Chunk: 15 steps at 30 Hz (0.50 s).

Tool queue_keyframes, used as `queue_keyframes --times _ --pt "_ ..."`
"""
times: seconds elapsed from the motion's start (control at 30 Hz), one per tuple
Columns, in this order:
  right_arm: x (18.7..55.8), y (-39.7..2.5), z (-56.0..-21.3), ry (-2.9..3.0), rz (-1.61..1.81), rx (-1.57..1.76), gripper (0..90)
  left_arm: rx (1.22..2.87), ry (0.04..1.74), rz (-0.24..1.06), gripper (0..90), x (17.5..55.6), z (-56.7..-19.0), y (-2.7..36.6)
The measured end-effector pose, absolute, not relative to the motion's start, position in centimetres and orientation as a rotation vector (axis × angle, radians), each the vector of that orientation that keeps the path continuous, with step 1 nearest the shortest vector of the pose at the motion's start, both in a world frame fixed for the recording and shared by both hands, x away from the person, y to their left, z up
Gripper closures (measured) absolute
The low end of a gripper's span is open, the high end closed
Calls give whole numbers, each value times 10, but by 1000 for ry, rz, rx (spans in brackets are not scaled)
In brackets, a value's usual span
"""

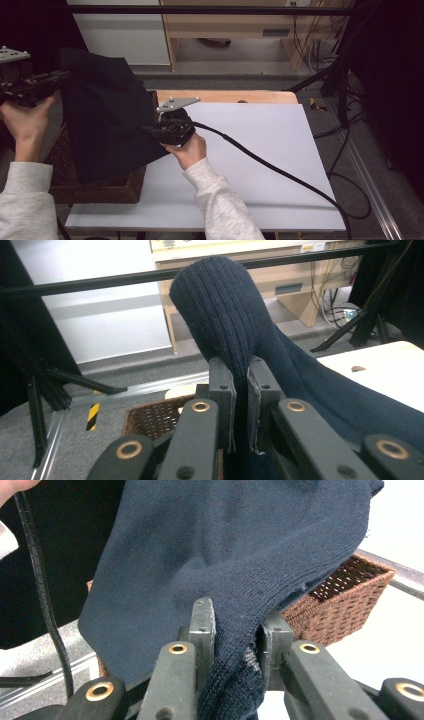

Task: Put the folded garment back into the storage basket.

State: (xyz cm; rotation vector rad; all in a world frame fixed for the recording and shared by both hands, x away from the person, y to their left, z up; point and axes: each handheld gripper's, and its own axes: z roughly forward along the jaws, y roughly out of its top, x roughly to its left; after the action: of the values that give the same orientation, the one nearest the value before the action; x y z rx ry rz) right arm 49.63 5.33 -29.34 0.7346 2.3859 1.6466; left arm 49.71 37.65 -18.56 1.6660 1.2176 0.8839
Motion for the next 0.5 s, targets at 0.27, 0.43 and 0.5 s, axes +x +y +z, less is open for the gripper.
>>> queue_keyframes --times 0.27,0.43,0.5 --pt "497 73 -297 2397 1614 715 736 1669 1238 895 834 500 -192 389" --pt "498 83 -299 2400 1629 720 736 1664 1257 903 834 501 -195 397" --pt "498 87 -301 2406 1623 718 736 1670 1263 905 834 503 -196 400"
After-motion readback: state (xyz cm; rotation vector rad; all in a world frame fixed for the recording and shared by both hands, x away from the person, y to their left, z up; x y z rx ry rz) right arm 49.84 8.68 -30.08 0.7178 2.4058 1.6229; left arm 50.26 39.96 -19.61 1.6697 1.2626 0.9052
